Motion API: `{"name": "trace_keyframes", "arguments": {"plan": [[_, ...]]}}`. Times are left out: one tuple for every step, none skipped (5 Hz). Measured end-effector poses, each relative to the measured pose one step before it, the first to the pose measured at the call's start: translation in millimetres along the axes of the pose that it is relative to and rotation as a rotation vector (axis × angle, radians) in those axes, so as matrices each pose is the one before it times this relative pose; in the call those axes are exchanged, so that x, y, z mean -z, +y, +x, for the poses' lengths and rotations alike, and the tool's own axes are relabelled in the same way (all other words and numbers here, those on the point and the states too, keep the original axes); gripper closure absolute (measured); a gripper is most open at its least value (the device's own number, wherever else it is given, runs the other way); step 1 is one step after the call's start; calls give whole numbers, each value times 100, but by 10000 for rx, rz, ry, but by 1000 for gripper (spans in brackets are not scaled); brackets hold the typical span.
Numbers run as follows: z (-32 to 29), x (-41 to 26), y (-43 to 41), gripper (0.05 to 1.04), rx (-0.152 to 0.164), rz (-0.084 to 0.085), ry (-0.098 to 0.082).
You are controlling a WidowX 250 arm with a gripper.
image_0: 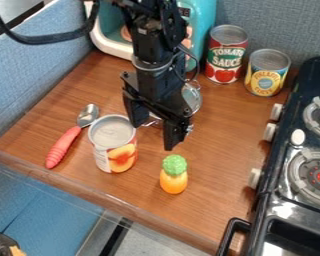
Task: Remove the silver lid and put it to the left side of the table
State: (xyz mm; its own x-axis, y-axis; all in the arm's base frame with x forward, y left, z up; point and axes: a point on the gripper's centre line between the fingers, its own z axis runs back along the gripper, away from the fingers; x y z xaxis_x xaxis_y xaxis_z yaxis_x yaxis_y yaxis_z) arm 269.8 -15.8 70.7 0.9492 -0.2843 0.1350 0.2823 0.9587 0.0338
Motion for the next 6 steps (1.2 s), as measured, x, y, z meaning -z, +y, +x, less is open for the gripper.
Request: {"name": "trace_keyframes", "arguments": {"plan": [[-339,826,-81,83,-15,-80,344],[2898,436,1664,83,-382,40,-21],[2764,444,2027,83,-458,118,-51],[2510,972,1859,83,-459,-30,59],[2017,1109,1020,83,-240,-42,101],[960,1199,983,83,-259,-10,264]]}}
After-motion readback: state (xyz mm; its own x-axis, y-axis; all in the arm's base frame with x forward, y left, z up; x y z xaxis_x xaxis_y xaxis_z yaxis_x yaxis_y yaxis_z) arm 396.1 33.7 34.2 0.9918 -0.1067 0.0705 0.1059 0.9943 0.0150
